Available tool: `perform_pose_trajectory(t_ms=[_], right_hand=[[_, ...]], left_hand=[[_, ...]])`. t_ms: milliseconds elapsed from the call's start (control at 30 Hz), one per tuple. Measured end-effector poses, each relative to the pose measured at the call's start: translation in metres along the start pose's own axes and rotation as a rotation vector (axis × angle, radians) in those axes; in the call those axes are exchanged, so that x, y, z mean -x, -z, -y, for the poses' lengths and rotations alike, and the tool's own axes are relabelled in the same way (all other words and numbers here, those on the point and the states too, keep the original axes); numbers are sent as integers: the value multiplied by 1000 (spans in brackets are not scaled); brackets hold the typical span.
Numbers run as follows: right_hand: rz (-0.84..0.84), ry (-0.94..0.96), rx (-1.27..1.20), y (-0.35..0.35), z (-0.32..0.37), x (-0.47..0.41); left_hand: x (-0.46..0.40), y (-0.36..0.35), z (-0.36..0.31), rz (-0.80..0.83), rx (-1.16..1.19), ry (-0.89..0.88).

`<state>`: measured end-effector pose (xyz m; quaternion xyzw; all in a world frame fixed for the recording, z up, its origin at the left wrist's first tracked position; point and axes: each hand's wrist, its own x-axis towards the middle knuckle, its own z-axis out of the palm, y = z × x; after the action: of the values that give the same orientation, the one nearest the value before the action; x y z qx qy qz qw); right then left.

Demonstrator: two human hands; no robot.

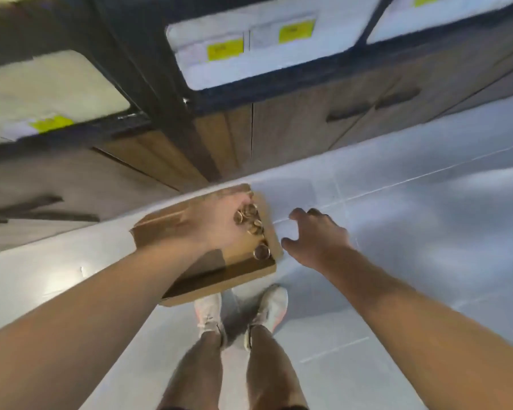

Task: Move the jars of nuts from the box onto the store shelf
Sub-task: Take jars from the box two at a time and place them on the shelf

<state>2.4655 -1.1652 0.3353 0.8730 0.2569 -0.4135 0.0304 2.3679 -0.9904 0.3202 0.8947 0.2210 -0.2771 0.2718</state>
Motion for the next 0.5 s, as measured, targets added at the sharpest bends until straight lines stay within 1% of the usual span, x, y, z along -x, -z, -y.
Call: perform_pose_trajectory(t_ms=[167,233,333,500], right_hand=[[55,-16,-76,-111,5,-110],[78,-2,-93,-158,9,-148],[113,23,-116,-222,11,-200],[114,34,-149,-298,8,-275]], left_hand=[[-87,-114,71,-27,30,115],[-119,-160,98,-40,12,122],[-163,-227,139,-2,-27,124],[-225,-301,184,2,-71,160]])
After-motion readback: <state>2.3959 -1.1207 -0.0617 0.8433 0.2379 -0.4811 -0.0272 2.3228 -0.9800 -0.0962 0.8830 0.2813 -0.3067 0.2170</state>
